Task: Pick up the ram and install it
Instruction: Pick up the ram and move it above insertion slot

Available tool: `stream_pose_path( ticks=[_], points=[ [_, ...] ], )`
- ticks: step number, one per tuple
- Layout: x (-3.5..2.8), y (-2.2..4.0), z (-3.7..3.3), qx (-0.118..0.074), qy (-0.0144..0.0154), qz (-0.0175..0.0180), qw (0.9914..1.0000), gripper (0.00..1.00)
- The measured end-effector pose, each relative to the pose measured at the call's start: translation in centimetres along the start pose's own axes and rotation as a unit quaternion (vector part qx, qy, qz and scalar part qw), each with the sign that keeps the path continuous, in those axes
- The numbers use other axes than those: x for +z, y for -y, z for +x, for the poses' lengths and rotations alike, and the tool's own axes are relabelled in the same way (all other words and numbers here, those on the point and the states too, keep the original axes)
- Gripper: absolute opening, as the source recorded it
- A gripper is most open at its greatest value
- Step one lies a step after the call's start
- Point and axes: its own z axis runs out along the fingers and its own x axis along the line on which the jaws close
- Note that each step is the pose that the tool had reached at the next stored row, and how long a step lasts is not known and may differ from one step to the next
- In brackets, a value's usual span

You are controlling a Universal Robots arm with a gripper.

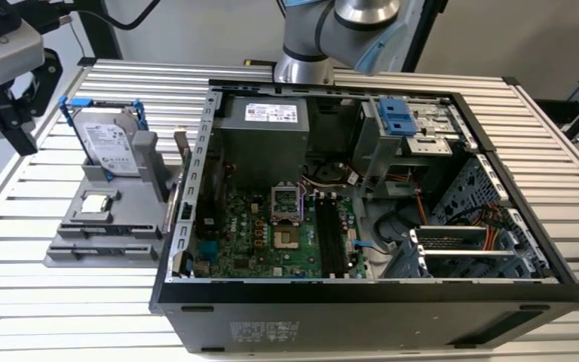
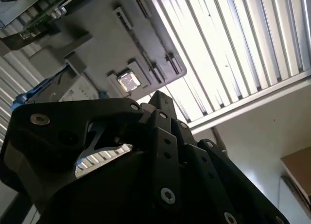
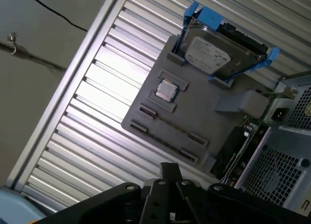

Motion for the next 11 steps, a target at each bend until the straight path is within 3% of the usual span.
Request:
stream_pose_path(
  ticks=[5,8,11],
  points=[
    [0.00,-0.02,0.03,-0.039,-0.0020,-0.0003,0.99924,0.00],
    [0.00,-0.03,0.04,-0.063,-0.0032,-0.0005,0.99800,0.00],
    [0.00,-0.04,0.05,-0.088,-0.0044,-0.0006,0.99614,0.00]
  ],
)
